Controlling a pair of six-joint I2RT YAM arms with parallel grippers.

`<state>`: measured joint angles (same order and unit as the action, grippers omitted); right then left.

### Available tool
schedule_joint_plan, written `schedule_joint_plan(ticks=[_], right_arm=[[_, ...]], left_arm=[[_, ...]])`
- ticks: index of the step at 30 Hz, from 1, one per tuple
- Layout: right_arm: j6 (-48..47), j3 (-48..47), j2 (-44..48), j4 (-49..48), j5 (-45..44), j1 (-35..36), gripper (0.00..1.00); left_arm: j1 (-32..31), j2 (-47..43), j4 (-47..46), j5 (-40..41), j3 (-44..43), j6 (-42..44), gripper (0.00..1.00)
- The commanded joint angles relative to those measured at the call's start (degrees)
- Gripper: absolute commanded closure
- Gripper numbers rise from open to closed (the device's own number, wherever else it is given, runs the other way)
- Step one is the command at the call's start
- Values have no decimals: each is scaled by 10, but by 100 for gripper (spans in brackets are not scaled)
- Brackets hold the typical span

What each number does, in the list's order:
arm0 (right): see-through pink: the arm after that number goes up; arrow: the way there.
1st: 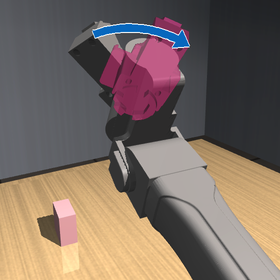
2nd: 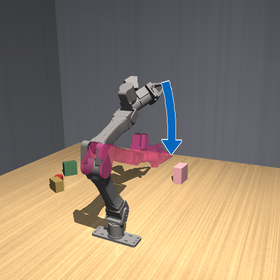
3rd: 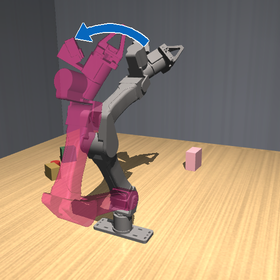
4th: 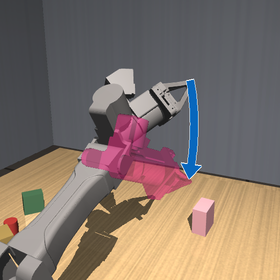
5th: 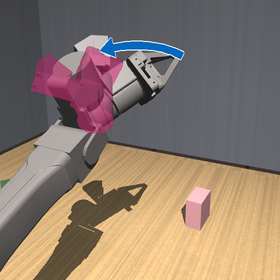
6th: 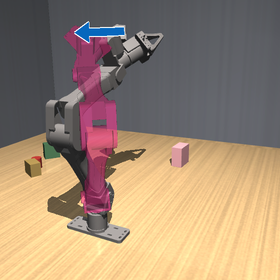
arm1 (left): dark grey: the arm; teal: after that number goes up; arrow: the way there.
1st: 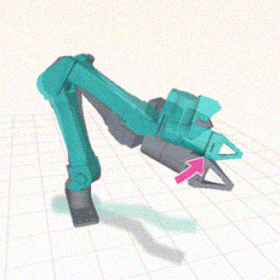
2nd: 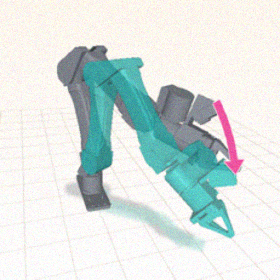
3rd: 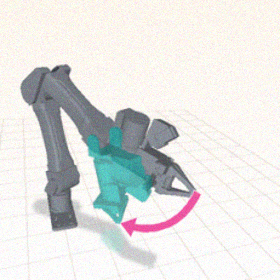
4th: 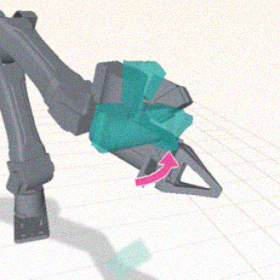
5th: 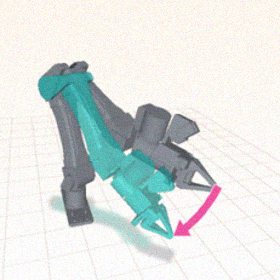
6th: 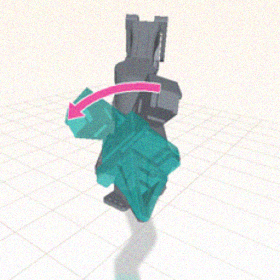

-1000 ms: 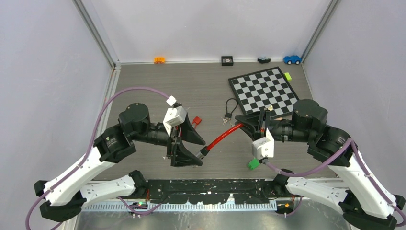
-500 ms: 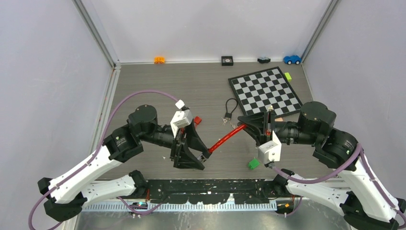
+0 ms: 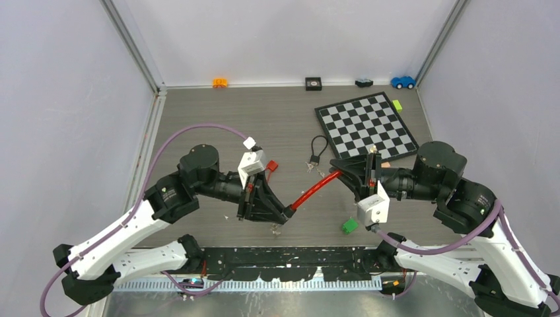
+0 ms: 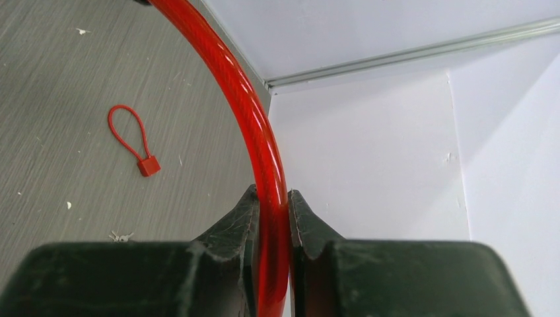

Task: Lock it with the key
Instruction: Adjust the lock.

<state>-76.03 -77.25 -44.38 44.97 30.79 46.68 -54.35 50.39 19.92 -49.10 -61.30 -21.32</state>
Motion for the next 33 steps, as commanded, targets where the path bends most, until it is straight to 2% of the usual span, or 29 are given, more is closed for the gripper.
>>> schedule_joint_plan(ticks=[1, 3, 14, 19, 22, 26, 29, 33], right_arm=[[4, -3, -1, -49, -46, 1, 99], [5, 6, -2, -50, -62, 1, 99], [62, 57, 1, -124, -108, 1, 99], [93, 54, -11, -131, -110, 1, 99], [108, 57, -15, -138, -111, 1, 99], [117, 68, -16, -160, -119, 1, 99], [117, 69, -17, -163, -129, 1, 99], [113, 69, -18, -163, -139, 1, 99]], left_arm=[[1, -9, 78, 151, -27, 67, 100], [1, -13, 102, 214, -34, 85, 100], [1, -12, 126, 446, -71, 128, 100], [-1, 1, 104, 550, -80, 153, 100], [-20, 19, 103, 610, -100, 184, 100], [-75, 51, 103, 711, -123, 256, 100], [-102, 67, 100, 733, -127, 279, 100], [-102, 47, 75, 683, -102, 294, 100]])
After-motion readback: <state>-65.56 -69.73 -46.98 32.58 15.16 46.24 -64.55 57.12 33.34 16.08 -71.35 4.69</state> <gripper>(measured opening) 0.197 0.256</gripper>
